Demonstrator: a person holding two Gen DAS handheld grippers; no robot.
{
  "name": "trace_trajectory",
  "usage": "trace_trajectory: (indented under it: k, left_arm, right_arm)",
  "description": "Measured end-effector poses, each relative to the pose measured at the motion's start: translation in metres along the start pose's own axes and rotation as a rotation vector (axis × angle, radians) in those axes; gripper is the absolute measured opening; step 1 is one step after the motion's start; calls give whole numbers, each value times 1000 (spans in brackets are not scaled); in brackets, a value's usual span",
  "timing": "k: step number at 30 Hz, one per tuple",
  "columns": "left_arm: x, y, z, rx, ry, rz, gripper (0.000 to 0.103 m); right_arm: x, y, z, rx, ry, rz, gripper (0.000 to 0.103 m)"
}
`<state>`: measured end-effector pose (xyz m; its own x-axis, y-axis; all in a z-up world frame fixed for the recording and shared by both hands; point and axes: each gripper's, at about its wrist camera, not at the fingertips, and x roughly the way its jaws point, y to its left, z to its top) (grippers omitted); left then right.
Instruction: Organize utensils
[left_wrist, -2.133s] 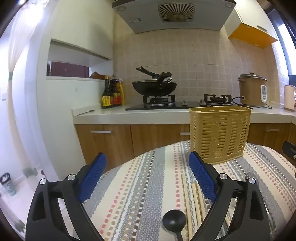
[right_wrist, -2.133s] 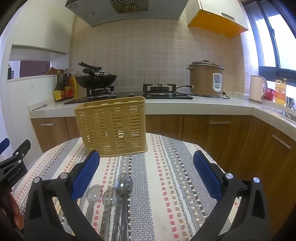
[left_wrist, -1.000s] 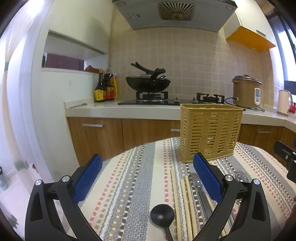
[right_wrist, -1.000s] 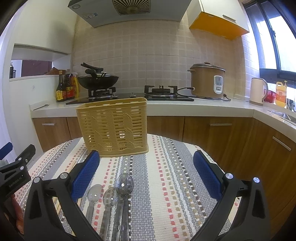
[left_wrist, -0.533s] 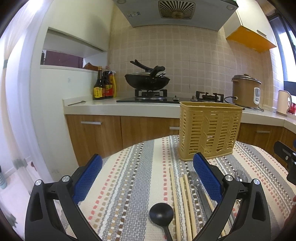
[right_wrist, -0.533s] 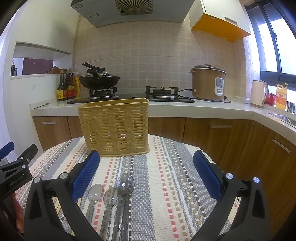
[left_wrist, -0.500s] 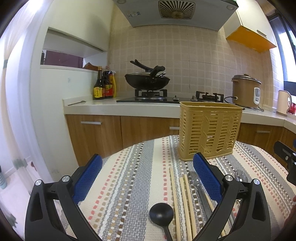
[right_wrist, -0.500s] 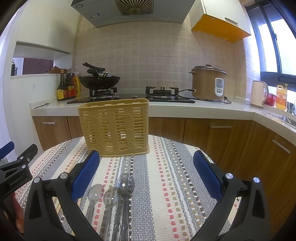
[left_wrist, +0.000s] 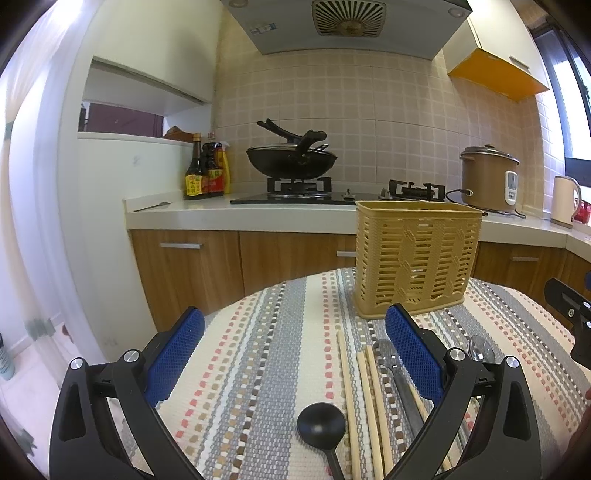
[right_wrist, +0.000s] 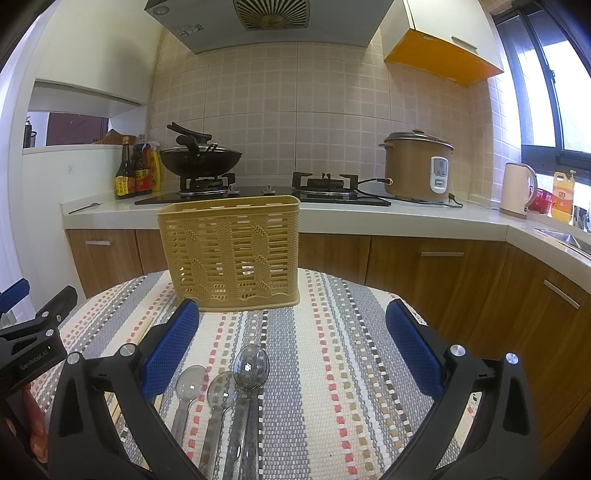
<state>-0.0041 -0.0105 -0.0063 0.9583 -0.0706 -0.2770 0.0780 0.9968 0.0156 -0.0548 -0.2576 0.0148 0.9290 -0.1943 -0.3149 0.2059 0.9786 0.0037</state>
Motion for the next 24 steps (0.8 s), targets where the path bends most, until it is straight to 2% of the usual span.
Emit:
trace_trajectory:
  k: [24]
  left_arm:
    - [-2,-4,0,11,1,-5,95]
  right_arm:
    - [0,1,-1,-1,-1,1,96]
